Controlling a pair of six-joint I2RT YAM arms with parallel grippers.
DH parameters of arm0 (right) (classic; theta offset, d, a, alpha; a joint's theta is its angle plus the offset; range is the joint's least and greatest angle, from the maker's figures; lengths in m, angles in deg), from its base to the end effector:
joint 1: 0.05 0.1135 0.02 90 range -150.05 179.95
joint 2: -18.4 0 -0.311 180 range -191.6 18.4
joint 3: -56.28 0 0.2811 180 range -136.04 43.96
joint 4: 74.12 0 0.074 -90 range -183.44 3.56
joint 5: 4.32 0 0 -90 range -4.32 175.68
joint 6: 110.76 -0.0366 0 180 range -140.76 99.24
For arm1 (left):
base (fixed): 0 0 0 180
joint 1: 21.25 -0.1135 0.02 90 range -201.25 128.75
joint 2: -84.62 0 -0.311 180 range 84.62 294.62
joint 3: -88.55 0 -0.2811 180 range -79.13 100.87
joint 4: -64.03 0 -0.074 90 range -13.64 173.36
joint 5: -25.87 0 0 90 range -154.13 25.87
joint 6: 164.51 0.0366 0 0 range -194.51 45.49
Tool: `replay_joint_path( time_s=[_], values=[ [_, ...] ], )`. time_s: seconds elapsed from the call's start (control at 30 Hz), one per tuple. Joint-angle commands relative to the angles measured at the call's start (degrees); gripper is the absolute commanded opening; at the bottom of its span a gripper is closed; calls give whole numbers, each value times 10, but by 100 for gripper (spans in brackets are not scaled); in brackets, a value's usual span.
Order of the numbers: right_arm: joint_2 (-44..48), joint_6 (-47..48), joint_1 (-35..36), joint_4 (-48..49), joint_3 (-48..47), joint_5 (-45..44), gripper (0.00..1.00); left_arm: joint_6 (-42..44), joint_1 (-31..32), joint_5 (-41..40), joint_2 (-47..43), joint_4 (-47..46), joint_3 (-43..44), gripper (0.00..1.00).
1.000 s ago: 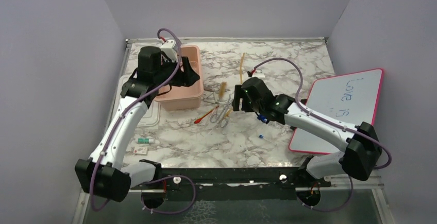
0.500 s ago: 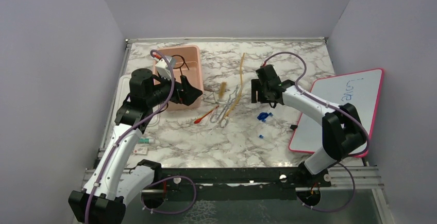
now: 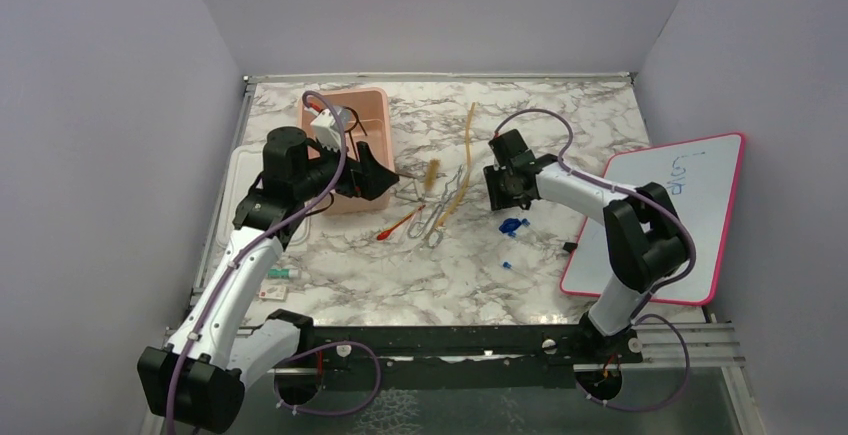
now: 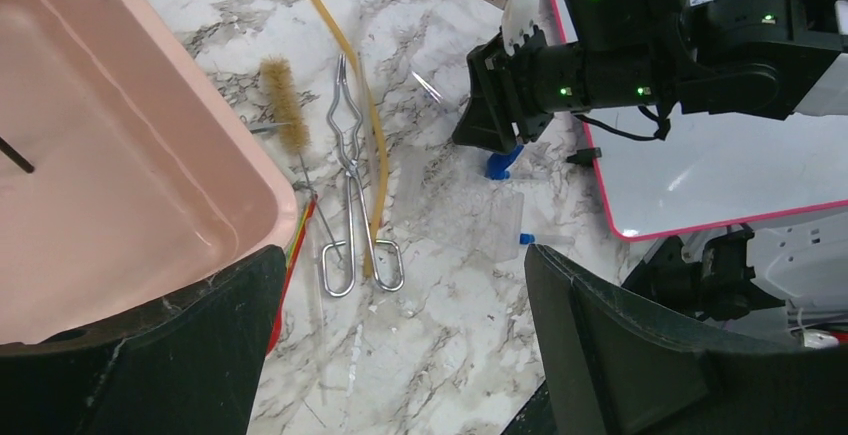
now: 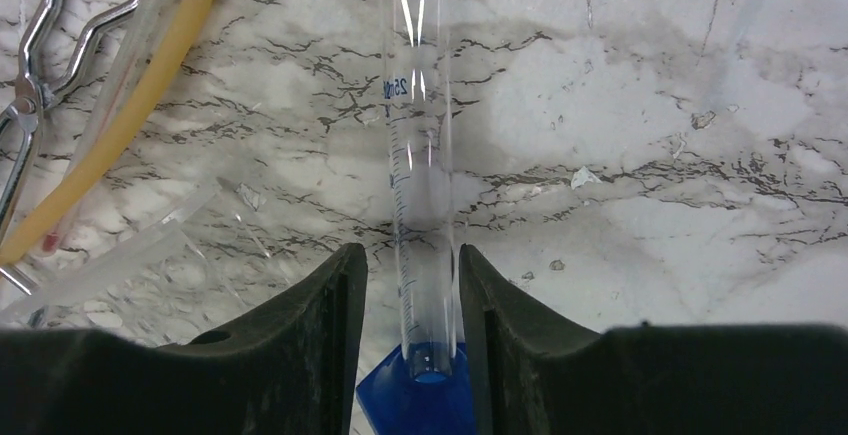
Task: Organize the chemistry lab equipment
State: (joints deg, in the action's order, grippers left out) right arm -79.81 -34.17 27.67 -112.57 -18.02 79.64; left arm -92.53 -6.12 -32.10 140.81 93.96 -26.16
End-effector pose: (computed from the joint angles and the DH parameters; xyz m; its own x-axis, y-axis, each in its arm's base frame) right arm 0.3316 0.1699 0.2096 -0.8601 -0.1914 -0.4729 -0.2261 0.9740 0.0169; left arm 0.2099 -0.0769 0.3790 -0.5429 -0.1249 -0.8305 0.5593 0.6839 -0.4685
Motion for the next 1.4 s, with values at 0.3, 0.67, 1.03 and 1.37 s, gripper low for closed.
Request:
replay_joint_path(
  time_s=[0.3,0.67,1.03,1.37],
  values=[
    [48,19,-1,36,4,-39,20,-94,2,41,31,-97,-1,89],
    [236,-33,-1,210,86,145,17,-187,5,102,97,-227,-9,91],
    [272,-274,0,483,180,441,17,-263,97,65,145,-356,-23,86],
    [290,-327,0,573,213,506,17,-359,152,-54,145,-412,-45,75]
  ],
)
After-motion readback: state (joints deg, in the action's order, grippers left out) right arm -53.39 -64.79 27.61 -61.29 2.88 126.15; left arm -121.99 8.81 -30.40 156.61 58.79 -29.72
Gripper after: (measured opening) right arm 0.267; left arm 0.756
